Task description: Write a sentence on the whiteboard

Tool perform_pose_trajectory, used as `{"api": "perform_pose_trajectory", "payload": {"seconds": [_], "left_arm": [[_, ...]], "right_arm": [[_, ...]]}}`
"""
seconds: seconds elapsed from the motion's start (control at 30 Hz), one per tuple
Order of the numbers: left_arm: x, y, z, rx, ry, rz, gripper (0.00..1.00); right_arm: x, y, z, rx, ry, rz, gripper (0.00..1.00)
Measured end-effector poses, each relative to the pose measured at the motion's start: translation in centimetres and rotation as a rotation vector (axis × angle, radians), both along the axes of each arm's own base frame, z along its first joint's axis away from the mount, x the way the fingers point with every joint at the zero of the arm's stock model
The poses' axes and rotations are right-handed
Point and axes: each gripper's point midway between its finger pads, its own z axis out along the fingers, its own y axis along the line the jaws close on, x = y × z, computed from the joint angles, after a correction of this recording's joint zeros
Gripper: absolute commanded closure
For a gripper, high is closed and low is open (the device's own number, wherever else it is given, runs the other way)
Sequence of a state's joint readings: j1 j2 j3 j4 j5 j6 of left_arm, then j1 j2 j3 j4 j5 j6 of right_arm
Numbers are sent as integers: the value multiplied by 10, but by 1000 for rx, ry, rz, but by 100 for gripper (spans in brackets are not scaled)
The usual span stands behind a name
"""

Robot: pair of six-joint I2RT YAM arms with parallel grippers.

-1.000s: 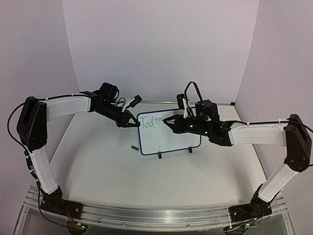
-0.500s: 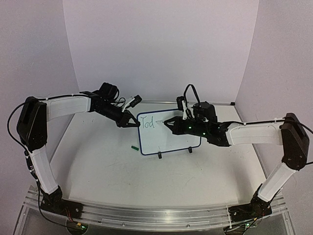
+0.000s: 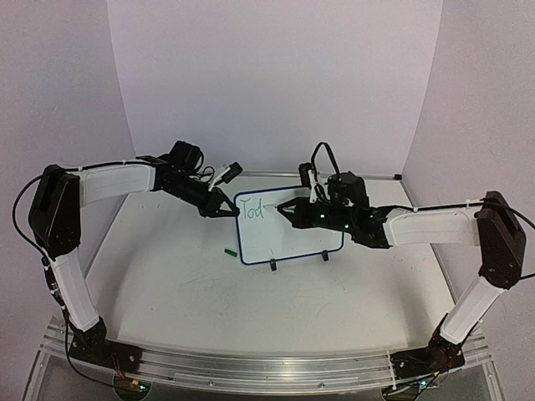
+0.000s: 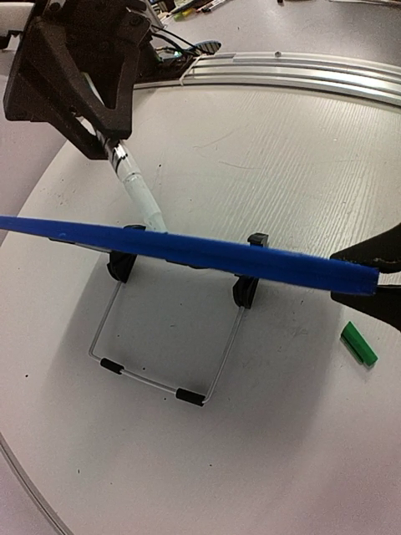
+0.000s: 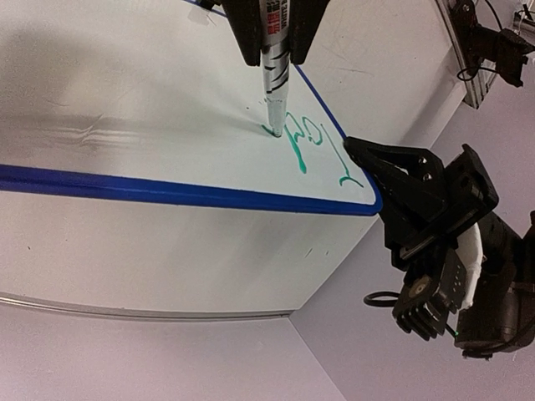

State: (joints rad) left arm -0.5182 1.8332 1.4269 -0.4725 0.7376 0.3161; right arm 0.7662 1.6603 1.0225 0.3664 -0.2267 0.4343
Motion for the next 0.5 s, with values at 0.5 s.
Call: {"api": "perform_pose_trajectory", "payload": {"seconds": [0.5], "left_arm": [[0,0,0,0,0,0,100]], "right_arm": [[-4,2,-16,-13,29,24,100]]}}
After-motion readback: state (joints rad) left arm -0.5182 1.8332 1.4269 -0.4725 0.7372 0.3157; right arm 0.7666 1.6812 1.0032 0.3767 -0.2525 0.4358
